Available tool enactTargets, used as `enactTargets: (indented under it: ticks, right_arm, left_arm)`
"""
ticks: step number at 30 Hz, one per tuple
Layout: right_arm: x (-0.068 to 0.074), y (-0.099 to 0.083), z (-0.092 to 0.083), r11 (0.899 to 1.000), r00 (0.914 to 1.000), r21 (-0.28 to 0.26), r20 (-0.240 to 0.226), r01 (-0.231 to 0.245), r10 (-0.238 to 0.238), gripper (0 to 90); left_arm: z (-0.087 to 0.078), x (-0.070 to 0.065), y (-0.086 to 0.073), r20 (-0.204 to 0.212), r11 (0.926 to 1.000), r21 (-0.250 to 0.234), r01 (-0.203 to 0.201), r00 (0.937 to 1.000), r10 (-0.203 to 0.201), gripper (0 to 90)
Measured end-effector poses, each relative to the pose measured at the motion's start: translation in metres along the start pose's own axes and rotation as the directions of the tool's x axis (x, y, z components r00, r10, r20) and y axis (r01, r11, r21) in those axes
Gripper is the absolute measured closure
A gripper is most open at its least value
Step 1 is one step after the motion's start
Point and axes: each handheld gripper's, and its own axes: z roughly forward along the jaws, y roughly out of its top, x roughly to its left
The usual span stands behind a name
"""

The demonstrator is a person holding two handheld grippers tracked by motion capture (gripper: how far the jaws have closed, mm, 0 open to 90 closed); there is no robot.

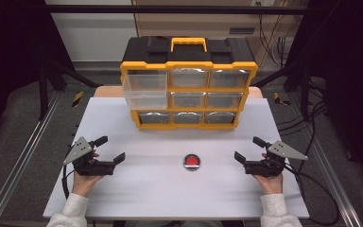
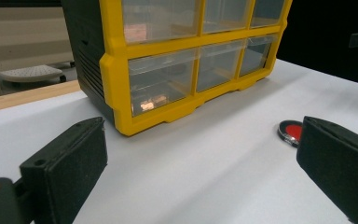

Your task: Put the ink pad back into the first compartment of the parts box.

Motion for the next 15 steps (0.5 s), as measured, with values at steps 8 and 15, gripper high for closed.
enactTargets:
  ticks: [8, 15]
  right_arm:
    - [0.002, 0.0022, 0.0003, 1.0, 0.9999, -0.003, -0.006, 0.01, -0.01, 0.4]
    - [0.0053, 0.0048, 0.0026, 1.0, 0.9998, 0.013, -0.006, 0.016, -0.016, 0.4]
  left_arm:
    - [0.0012, -0.0009, -0.0008, 0.004, 1.0, 0.008, -0.004, 1.0, 0.004, 1.4]
    - [0.0022, -0.0002, -0.0021, -0.001, 0.9999, 0.017, -0.003, 1.0, 0.003, 1.4]
